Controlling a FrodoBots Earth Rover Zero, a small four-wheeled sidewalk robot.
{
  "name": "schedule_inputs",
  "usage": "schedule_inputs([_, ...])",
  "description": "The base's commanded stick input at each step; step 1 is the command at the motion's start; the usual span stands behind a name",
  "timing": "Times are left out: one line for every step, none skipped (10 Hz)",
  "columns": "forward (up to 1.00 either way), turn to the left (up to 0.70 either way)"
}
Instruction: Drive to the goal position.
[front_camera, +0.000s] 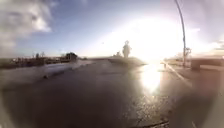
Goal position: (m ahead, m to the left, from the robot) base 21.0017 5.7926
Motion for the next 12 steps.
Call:
schedule_inputs([0.7, 0.0])
schedule_inputs([0.7, 0.0])
schedule_inputs([0.7, 0.0])
schedule_inputs([0.7, 0.0])
schedule_inputs([0.7, 0.0])
schedule_inputs([0.7, 0.0])
schedule_inputs([0.7, 0.0])
schedule_inputs([0.7, 0.0])
schedule_inputs([0.7, 0.0])
schedule_inputs([0.7, 0.0])
schedule_inputs([0.7, 0.0])
schedule_inputs([0.7, 0.0])
